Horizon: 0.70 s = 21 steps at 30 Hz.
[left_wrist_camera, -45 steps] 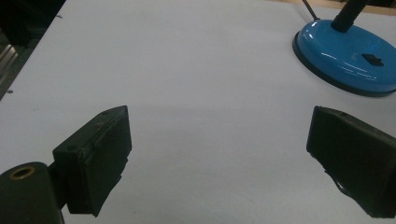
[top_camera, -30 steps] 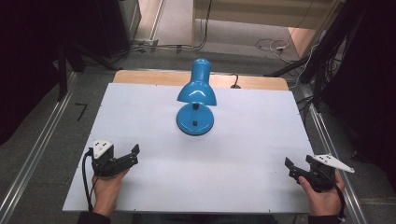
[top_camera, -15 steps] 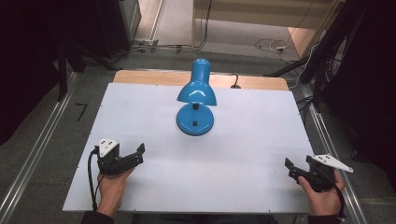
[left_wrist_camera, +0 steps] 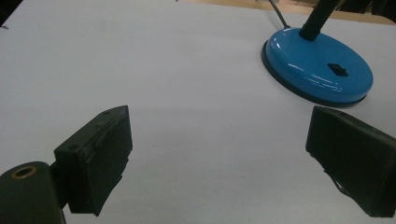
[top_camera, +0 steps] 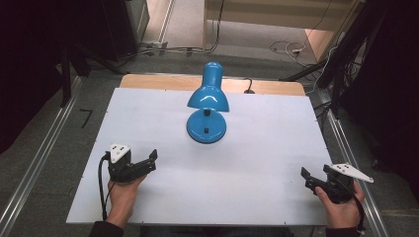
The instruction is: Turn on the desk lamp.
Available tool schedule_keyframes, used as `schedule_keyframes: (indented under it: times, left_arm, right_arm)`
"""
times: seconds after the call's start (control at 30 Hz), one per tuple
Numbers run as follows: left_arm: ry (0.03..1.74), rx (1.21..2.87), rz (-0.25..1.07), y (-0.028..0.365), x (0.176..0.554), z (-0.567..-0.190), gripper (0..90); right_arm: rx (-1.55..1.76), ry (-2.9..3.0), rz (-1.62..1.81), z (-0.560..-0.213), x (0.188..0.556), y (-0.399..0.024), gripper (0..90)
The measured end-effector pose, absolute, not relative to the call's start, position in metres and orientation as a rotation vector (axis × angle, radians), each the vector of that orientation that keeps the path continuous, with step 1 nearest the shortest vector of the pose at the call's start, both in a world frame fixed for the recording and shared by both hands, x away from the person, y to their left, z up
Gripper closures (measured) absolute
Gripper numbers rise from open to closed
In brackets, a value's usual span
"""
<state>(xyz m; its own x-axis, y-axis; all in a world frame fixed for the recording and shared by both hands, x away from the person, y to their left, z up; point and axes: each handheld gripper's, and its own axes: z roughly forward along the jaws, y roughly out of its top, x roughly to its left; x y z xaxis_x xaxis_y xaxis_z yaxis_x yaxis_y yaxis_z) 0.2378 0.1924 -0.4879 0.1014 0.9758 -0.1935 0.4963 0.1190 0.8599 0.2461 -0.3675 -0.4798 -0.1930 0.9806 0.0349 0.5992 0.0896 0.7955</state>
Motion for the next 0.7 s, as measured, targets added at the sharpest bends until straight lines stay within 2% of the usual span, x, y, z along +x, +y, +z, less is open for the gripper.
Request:
schedule_keyframes:
  times: [0.7]
  left_arm:
    - [1.490, 1.524, 0.697, 0.179, 0.251, -0.486, 9.3]
  right_arm:
    - [1.549, 1.851, 0.958, -0.480, 0.246, -0.367, 15.7]
